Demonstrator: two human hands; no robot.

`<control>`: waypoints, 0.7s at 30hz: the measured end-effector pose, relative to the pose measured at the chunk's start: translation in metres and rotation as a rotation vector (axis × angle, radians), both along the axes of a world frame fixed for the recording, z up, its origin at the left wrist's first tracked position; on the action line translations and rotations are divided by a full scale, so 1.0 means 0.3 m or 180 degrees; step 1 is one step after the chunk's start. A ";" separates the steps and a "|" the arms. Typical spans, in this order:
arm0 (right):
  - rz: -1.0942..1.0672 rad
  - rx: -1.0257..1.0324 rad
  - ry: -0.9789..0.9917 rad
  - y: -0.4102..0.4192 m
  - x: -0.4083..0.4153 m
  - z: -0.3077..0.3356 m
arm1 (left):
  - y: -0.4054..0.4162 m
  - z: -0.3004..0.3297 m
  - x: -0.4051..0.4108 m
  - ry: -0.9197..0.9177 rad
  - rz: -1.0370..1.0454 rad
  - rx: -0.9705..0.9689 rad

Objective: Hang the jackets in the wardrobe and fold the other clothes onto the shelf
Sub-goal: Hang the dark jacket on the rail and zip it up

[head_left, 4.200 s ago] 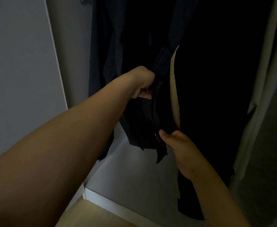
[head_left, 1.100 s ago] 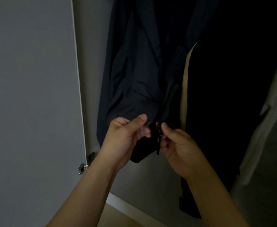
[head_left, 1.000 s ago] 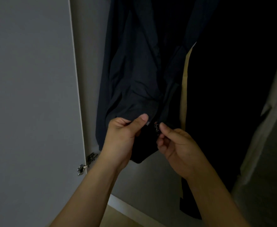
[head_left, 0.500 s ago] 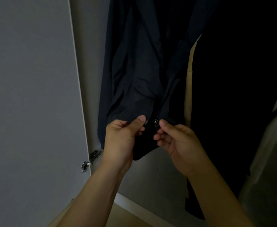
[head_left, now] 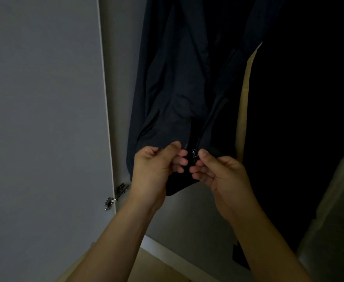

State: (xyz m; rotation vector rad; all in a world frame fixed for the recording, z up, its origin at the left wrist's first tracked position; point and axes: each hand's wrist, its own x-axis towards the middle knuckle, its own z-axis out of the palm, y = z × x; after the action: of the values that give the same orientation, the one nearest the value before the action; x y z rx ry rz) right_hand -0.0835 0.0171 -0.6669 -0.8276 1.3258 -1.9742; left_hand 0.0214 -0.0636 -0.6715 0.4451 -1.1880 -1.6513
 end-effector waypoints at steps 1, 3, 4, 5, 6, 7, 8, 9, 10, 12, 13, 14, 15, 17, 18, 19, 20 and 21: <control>-0.0011 0.0008 -0.0002 -0.001 0.002 0.000 | 0.003 -0.003 -0.002 -0.0038 0.0040 -0.0061; -0.0038 0.0013 -0.0067 -0.004 0.006 0.001 | 0.014 -0.009 -0.005 -0.0059 0.0129 -0.0108; -0.0051 0.0004 -0.0104 -0.004 0.008 0.002 | 0.020 -0.012 -0.007 -0.0038 0.0165 -0.0085; -0.0059 -0.0004 -0.0115 -0.005 0.009 0.002 | 0.025 -0.014 -0.008 -0.0002 0.0187 -0.0052; -0.0055 -0.0008 -0.0099 -0.004 0.010 0.003 | 0.028 -0.014 -0.008 0.0047 0.0199 -0.0019; -0.0036 -0.0017 -0.0076 -0.004 0.013 0.005 | 0.031 -0.015 -0.009 0.0101 0.0209 0.0014; -0.0013 -0.0029 -0.0056 -0.003 0.015 0.005 | 0.032 -0.016 -0.011 0.0155 0.0227 0.0051; 0.0011 -0.0039 -0.0034 -0.003 0.017 0.005 | 0.032 -0.016 -0.013 0.0201 0.0251 0.0095; 0.0030 -0.0044 -0.0003 -0.004 0.020 0.004 | 0.034 -0.019 -0.017 0.0246 0.0270 0.0138; 0.0055 -0.0053 0.0044 -0.005 0.025 0.003 | 0.042 -0.023 -0.026 0.0298 0.0294 0.0182; 0.0054 -0.0056 0.0047 -0.006 0.027 0.002 | 0.046 -0.025 -0.030 0.0311 0.0294 0.0187; 0.0042 -0.0059 0.0045 -0.007 0.026 0.001 | 0.051 -0.026 -0.033 0.0316 0.0284 0.0188; 0.0026 -0.0059 0.0041 -0.007 0.025 0.001 | 0.053 -0.025 -0.034 0.0318 0.0281 0.0196; -0.0007 -0.0065 0.0013 -0.006 0.020 0.002 | 0.055 -0.023 -0.035 0.0338 0.0287 0.0243; -0.0021 -0.0075 -0.0004 -0.006 0.018 0.003 | 0.054 -0.024 -0.035 0.0370 0.0293 0.0276; -0.0030 -0.0083 -0.0008 -0.007 0.016 0.004 | 0.053 -0.025 -0.037 0.0400 0.0295 0.0298; -0.0031 -0.0087 -0.0004 -0.006 0.016 0.004 | 0.052 -0.026 -0.037 0.0409 0.0303 0.0309; -0.0022 -0.0094 -0.0001 -0.006 0.017 0.004 | 0.053 -0.025 -0.038 0.0408 0.0312 0.0318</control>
State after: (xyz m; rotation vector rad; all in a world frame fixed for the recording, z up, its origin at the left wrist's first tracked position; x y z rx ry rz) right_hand -0.0783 0.0153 -0.6656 -0.8376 1.3040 -2.0036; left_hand 0.0099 -0.0478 -0.6790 0.4460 -0.9781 -1.6341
